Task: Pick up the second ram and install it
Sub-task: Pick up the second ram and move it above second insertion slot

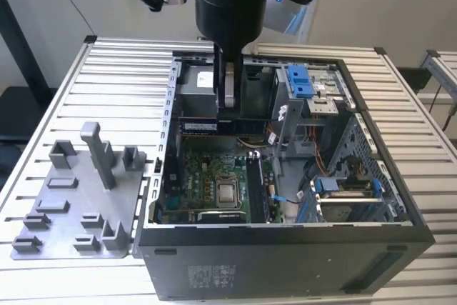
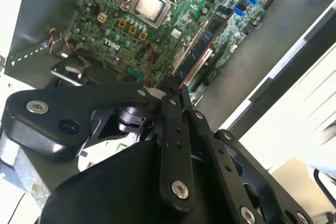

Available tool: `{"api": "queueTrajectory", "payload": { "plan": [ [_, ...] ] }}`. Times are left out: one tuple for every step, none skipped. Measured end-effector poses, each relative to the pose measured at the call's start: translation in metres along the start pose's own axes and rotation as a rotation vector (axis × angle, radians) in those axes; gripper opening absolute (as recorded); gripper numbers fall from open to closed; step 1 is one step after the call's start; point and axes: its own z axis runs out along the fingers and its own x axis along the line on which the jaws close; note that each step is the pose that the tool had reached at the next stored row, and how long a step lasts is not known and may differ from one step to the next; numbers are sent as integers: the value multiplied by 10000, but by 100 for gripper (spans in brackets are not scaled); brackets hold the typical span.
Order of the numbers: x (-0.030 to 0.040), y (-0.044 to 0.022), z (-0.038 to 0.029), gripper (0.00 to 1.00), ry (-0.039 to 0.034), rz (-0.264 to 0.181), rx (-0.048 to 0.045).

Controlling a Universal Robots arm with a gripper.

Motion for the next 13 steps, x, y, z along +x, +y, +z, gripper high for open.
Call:
{"api": "queueTrajectory", "payload": {
  "plan": [
    [-1,-38,0,14,0,1,0],
    [-2,-78,1,14,-1,0,0],
    [-3,-117,1,14,0,0,0],
    [-3,-154,1,14,0,0,0],
    [-4,-194,1,14,0,1,0],
    [-5,-232,1,14,0,1,0],
    [-6,-269,2,14,0,0,0],
    [-7,-310,2,14,0,0,0],
    [-8,-348,2,14,0,1,0],
    [-9,-385,2,14,0,1,0],
    [-10,-422,3,14,0,0,0],
    [-11,-460,3,14,0,0,0],
    [-11,-498,3,14,-1,-1,0]
  ]
}}
